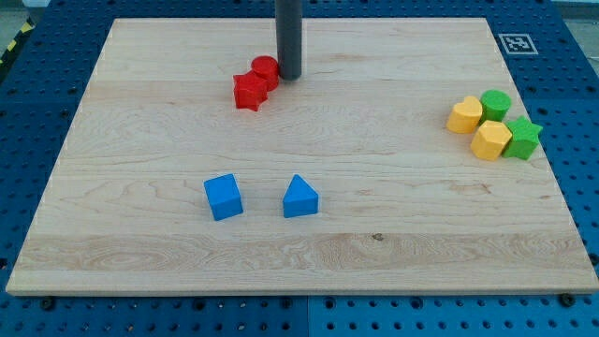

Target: Adjust the red circle above the red star

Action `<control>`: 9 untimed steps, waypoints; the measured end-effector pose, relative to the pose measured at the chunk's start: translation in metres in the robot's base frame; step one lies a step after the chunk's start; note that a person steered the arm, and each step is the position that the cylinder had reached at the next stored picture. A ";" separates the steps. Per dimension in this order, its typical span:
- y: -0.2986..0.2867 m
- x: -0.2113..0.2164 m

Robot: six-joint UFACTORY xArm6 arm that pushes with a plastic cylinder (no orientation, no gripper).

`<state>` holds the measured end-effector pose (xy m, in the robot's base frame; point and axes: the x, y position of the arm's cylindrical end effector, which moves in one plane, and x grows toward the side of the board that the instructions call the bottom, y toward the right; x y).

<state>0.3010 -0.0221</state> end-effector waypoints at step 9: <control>-0.016 0.040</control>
<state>0.3415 -0.0383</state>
